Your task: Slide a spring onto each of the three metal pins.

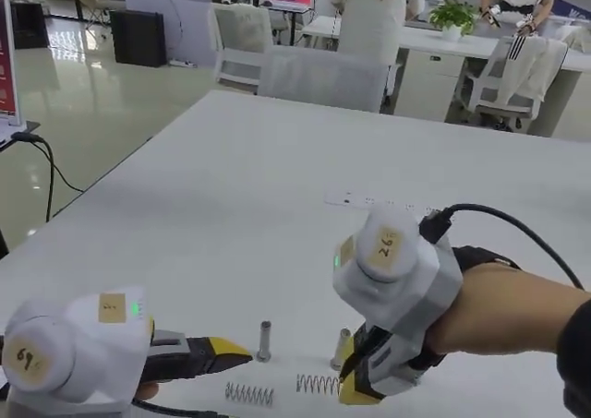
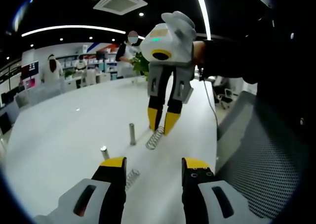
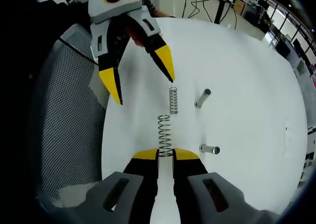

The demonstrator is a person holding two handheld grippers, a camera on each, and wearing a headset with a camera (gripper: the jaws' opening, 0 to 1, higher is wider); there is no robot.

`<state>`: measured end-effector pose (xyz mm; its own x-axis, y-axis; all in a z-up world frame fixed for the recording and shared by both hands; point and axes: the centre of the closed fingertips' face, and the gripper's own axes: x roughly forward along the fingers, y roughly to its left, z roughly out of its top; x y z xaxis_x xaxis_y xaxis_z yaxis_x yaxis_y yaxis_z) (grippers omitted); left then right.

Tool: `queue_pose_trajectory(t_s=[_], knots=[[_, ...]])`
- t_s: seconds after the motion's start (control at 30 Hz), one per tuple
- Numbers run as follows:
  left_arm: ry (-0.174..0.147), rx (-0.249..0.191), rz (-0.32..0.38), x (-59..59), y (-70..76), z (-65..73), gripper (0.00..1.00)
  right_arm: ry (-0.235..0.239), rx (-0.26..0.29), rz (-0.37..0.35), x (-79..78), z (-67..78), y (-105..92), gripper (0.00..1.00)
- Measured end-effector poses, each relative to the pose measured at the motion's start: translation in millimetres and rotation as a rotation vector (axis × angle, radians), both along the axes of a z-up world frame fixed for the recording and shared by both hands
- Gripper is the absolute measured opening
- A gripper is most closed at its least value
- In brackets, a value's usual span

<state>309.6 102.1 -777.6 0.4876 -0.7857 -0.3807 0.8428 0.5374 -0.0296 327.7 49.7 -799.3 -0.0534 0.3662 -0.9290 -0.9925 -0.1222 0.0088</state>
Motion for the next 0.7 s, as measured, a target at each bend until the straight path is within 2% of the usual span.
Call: queue_pose_trajectory(t_s=[0.13, 0.4, 0.7], knots=[[-0.005, 0.008, -0.015, 0.0, -2.7, 0.7, 0.36, -0.003, 0.017, 0.019, -4.5, 6.6, 7.4, 0.08], [-0.022, 0.010, -0.046, 0.3, -9.5, 6.9, 0.31, -0.015, 0.015, 0.058, -13.1, 15.1, 15.2, 0.08], [-0.051, 0.012, -0.079, -2.2, -15.7, 12.0, 0.20, -0.024, 0.012, 0.090, -19.4, 19.8, 19.8, 0.08]])
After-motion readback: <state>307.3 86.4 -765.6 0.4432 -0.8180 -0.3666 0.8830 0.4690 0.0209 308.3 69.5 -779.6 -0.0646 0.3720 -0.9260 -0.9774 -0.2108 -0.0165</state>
